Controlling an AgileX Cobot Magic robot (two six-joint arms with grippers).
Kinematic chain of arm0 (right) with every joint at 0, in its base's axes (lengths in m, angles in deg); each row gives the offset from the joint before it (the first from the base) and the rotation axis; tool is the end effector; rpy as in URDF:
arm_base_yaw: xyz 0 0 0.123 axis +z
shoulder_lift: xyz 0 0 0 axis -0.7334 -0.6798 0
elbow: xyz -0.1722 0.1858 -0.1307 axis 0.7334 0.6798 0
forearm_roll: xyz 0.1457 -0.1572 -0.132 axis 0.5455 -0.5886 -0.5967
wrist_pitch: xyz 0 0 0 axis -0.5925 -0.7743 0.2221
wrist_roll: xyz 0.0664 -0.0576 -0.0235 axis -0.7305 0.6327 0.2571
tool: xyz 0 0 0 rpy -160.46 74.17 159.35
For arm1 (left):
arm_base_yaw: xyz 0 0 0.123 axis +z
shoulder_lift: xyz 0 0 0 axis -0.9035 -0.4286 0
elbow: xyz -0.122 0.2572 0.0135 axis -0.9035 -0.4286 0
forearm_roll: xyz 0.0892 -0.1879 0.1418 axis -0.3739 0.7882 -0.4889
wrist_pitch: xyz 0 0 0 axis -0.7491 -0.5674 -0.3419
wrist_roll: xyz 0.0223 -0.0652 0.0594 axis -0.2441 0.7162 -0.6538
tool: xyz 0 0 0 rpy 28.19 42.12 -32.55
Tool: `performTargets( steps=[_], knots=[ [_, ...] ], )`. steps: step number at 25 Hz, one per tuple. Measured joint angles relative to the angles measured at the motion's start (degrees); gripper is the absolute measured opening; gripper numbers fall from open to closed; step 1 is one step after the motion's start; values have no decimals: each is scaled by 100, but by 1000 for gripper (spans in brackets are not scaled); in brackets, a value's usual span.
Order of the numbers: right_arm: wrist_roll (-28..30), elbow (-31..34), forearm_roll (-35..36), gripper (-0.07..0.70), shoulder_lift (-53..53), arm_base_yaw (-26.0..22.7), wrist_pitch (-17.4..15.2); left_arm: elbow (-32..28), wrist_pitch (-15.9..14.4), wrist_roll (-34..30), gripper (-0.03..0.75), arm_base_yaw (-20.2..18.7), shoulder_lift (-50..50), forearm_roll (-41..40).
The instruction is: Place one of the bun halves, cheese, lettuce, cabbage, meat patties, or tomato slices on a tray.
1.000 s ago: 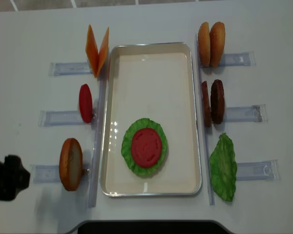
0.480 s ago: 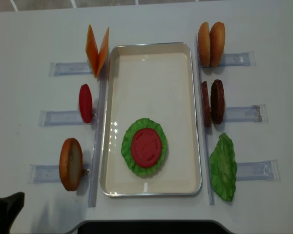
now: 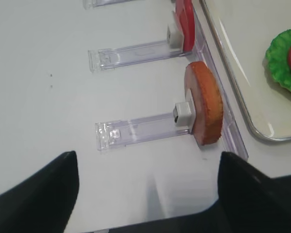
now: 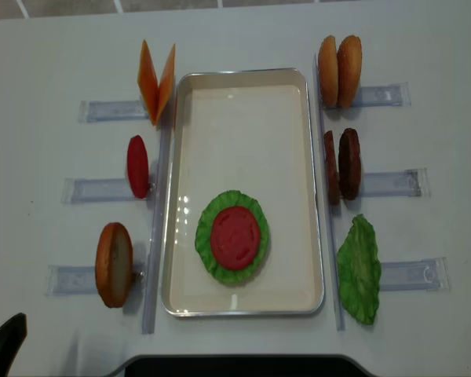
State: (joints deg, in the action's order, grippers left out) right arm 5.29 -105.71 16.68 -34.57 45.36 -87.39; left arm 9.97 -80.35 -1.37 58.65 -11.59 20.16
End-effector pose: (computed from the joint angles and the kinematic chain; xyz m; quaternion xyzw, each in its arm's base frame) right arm -0.0101 0.0012 0.2731 0.0328 0.8673 0.0087 0.4966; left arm 0.0058 0.0038 0.2708 0.0625 0.9037 0.0111 0.4234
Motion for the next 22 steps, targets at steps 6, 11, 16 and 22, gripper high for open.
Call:
performTargets(
  steps=[6,11,16,22],
  knots=[
    [0,0,0,591,0,0,0,0,-12,66,692,372,273,0],
    [0,0,0,591,0,0,0,0,-27,66,692,379,290,0],
    [0,0,0,591,0,0,0,0,-21,89,692,379,367,0],
    [0,0,0,591,0,0,0,-10,-1,160,692,379,421,-6]
  ],
)
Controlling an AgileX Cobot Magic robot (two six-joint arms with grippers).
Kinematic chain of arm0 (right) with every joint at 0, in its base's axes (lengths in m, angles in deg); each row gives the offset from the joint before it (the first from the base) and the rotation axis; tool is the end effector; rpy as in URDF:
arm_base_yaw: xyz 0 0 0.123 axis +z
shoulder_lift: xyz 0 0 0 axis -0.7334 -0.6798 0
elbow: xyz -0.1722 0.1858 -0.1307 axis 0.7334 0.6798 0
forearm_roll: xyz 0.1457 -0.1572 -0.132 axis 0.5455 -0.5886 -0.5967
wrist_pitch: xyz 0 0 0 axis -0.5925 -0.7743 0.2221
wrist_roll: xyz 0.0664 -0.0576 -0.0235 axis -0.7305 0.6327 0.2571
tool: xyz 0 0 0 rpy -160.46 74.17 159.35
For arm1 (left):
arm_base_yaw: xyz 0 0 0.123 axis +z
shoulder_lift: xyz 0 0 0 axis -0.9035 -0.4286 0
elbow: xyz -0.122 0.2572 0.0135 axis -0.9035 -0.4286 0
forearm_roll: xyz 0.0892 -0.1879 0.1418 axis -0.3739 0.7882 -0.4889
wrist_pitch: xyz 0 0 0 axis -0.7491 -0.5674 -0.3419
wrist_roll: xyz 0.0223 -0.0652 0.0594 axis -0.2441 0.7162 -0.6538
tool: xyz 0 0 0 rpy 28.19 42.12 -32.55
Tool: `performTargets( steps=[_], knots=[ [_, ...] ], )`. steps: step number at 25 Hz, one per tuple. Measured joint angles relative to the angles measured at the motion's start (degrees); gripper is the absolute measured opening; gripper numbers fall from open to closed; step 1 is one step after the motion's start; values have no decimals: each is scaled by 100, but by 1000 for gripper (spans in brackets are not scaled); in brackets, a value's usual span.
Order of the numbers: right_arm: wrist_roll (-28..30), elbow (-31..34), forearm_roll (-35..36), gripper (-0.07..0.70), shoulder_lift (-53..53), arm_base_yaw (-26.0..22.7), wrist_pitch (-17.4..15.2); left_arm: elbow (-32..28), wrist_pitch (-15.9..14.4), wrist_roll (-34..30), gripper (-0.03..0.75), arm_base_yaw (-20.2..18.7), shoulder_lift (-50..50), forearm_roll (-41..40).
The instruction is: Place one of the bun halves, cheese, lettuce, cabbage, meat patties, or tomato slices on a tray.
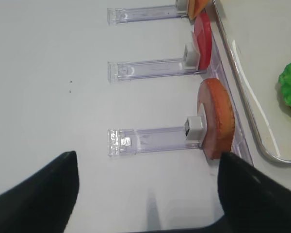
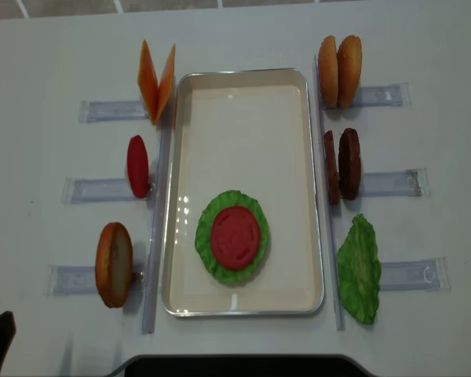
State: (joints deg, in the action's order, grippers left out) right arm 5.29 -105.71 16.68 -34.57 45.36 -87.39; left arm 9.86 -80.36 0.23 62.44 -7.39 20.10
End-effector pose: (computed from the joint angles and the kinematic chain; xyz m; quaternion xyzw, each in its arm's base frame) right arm -0.0101 0.0012 0.2731 0.0328 0.8673 0.0087 0.4966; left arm -0.0051 0.0047 0.2703 0.0187 0.8901 0.0192 0.4550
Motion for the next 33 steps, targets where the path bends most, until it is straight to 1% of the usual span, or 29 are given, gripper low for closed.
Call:
performTargets(
  steps=[4,7,11,33],
  knots=[
    [0,0,0,591,0,0,0,0,51,203,692,0,0,-82],
    [0,0,0,591,0,0,0,-157,278,357,692,0,51,-97],
    [0,0,0,591,0,0,0,-178,380,385,692,0,70,-97],
    [0,0,0,591,0,0,0,-181,386,399,692,0,76,-97]
  ],
)
